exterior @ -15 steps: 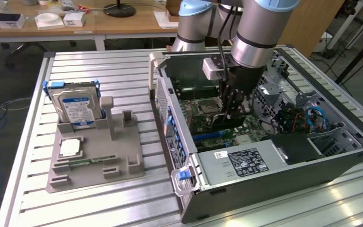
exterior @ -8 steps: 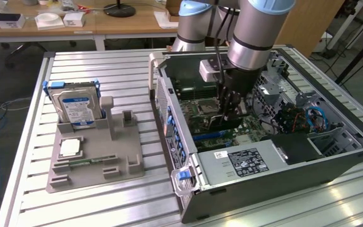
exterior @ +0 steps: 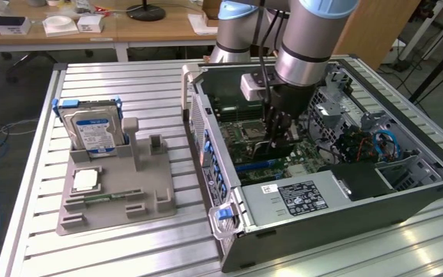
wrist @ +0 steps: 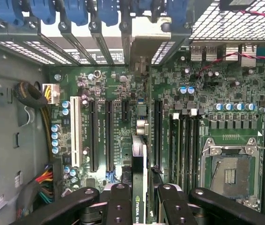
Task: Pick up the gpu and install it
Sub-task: 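Insert the gpu into the slot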
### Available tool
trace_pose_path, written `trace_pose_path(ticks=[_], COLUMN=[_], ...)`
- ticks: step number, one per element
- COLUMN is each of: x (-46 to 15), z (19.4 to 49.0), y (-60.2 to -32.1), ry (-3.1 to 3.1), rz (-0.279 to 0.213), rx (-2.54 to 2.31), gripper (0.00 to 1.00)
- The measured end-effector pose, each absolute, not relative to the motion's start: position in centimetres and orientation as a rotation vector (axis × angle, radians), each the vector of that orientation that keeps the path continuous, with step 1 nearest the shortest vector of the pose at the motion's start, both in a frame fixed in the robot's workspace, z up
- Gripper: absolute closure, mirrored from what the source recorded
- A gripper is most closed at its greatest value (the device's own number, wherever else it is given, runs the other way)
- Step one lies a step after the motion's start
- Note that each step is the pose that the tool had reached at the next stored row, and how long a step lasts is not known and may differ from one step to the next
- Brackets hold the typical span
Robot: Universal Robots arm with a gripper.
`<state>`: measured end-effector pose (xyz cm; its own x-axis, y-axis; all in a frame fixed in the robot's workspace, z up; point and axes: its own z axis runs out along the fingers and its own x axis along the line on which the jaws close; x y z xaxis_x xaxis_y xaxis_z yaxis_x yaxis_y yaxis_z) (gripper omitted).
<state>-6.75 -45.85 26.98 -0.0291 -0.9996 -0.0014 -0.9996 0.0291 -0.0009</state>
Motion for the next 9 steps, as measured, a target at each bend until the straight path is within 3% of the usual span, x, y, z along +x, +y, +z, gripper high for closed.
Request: trace_pose_path(ticks=[9], x=[-7.07], z=[26.82], y=[-46.03], ry=[2.253], rz=[0.000], rx=[-2.188], gripper=[0.74])
